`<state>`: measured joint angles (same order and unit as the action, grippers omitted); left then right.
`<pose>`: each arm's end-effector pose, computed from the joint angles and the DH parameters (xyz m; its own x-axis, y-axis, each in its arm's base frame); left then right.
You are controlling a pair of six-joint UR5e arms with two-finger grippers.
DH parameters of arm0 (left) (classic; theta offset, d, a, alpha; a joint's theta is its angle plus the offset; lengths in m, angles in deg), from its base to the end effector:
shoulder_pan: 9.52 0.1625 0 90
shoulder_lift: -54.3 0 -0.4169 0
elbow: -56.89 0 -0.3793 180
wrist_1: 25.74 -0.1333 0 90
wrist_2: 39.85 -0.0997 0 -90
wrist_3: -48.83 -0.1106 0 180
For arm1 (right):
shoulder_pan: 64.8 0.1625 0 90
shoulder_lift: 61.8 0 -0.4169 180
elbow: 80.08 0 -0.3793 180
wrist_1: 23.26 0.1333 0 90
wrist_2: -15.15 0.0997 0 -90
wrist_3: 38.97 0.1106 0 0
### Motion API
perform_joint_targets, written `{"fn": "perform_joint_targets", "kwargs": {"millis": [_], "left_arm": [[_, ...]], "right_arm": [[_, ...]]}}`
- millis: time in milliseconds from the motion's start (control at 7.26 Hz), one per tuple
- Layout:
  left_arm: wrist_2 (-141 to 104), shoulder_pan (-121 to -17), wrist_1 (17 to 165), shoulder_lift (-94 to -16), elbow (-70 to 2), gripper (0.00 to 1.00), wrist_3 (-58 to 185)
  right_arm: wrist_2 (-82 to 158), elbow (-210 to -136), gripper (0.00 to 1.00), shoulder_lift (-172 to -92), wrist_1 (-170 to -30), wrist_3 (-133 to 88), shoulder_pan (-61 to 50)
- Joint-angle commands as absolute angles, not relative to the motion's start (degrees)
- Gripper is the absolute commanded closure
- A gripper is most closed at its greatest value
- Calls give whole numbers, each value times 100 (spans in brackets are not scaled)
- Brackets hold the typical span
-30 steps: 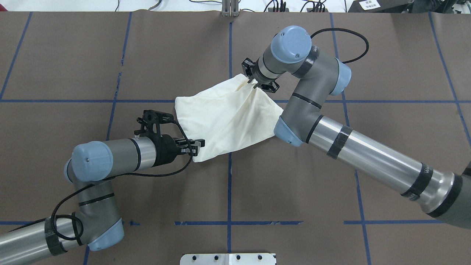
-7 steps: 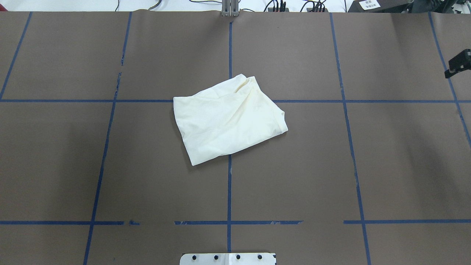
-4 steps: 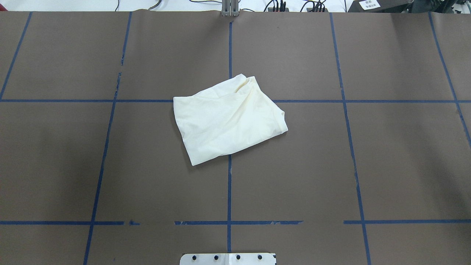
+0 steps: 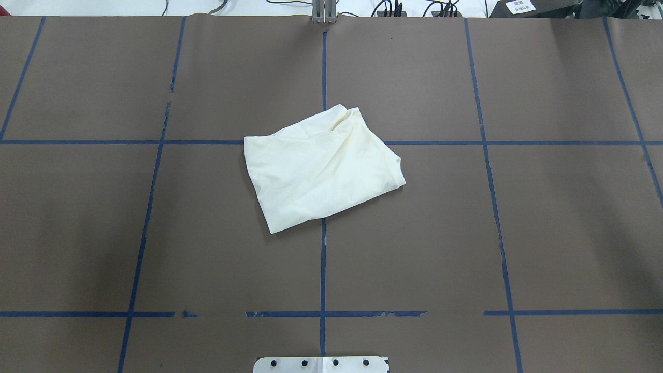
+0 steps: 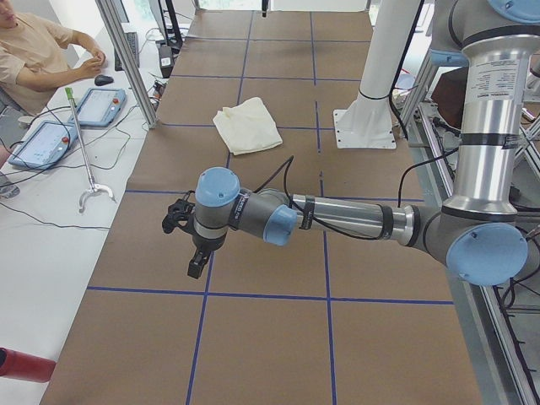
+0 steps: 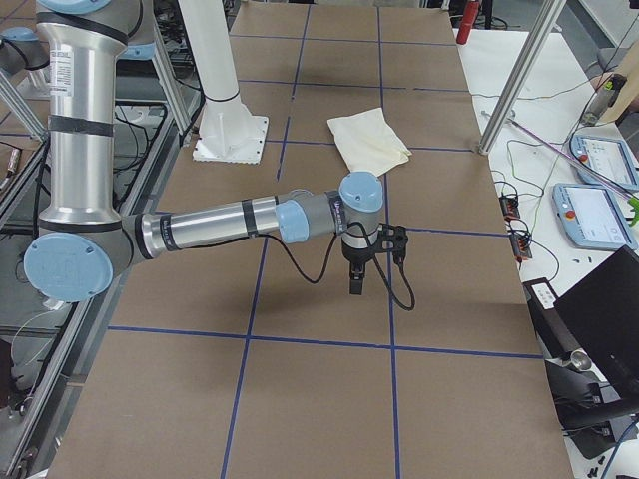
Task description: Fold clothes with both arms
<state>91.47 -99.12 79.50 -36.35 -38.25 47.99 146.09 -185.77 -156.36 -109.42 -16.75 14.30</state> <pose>-0.0567 -0.5054 0.5829 0.7492 0.2558 -0.6110 -0.0175 0.9297 0.3679 -0.0267 -0.4602 0.5598 0.7261 0.0726 0.6837 -0.0993 0.9951 -0.0003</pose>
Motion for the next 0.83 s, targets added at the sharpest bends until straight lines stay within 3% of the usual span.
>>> {"fn": "perform_joint_targets", "kwargs": {"millis": [0, 413, 689], "left_arm": [[9225, -9917, 7684, -3509, -3935, 0, 4848], [9225, -9891, 6290, -3614, -4145, 0, 4857], [9251, -9855, 6320, -3605, -4120, 0, 4848]], "right_arm": [[14637, -18432, 0, -15602, -10895, -1674, 1430], [14638, -18431, 0, -15593, -10922, -1656, 1421], [14638, -18431, 0, -15602, -10922, -1656, 1421]]}}
